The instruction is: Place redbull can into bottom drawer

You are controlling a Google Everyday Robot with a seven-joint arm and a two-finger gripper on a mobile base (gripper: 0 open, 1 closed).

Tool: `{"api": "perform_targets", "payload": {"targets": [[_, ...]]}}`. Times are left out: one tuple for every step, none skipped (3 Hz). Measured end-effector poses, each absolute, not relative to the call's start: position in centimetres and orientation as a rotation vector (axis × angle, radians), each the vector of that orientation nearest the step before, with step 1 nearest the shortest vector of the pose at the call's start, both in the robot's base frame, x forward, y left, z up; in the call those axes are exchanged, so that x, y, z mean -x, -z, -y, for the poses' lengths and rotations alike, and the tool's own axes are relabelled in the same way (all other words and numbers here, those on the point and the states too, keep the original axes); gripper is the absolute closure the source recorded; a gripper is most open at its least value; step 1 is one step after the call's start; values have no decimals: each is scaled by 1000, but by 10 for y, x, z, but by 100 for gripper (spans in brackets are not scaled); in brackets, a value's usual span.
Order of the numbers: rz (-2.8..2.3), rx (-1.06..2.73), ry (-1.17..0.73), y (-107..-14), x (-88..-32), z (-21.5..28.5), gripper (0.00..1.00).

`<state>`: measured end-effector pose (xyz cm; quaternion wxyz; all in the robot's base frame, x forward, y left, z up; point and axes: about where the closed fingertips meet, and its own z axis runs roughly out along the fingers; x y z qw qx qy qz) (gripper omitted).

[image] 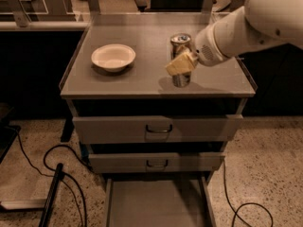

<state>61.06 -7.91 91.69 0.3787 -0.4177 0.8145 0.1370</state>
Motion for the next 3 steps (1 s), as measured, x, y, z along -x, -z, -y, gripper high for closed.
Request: {"api": "perform_targets", "payload": {"targets": [[-2143,973,-373,-896,-560,97,100],[-2142,973,-373,-896,-560,97,100],[-2193,936,-397,-881,-542,97,100]]}}
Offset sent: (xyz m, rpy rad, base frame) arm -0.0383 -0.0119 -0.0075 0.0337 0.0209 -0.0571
